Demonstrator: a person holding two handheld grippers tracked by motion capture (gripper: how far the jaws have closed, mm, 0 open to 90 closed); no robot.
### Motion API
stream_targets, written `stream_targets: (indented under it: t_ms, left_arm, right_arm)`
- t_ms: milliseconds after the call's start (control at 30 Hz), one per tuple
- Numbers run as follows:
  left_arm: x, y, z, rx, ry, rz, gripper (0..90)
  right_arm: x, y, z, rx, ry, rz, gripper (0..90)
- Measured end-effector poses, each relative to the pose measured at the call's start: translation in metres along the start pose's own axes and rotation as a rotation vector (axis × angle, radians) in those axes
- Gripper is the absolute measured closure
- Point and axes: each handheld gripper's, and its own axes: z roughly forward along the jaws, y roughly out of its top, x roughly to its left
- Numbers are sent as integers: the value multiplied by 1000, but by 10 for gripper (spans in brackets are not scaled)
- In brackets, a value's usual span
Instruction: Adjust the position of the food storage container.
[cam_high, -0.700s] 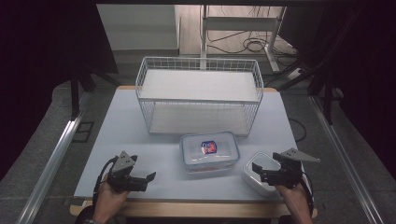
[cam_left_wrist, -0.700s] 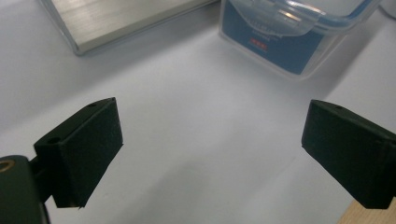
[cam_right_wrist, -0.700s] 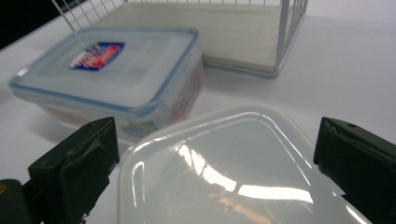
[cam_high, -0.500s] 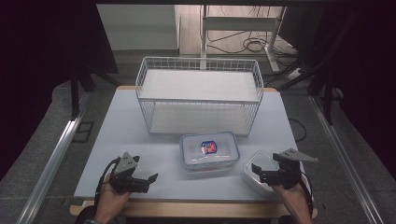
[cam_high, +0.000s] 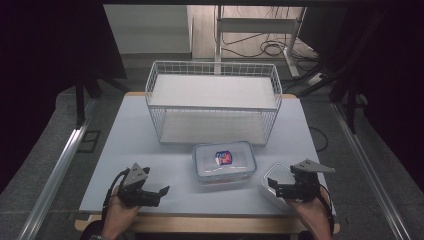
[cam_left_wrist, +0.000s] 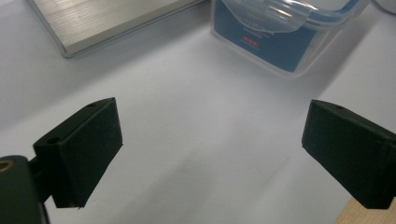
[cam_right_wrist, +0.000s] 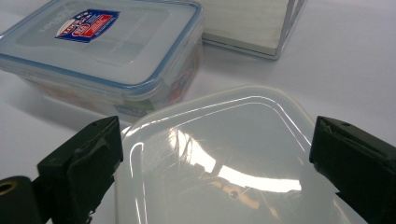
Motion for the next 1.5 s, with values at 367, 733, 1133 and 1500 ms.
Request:
stream_targets:
  t_ms: [367,733,1133,1500]
  left_arm:
    - [-1,0,1,17,16,9,49]
    - [-1,0,2,22,20,9,51]
    - [0,0,0,15,27,3,55]
    - [-1,0,0,20,24,1,58]
  right_arm:
    - [11,5,-4,0,0,-37,114]
    - [36,12,-6,16,74,-123,326]
    - [56,9,-7,140,206,-189,840]
    - [39,-4,-6,243,170,-196,893]
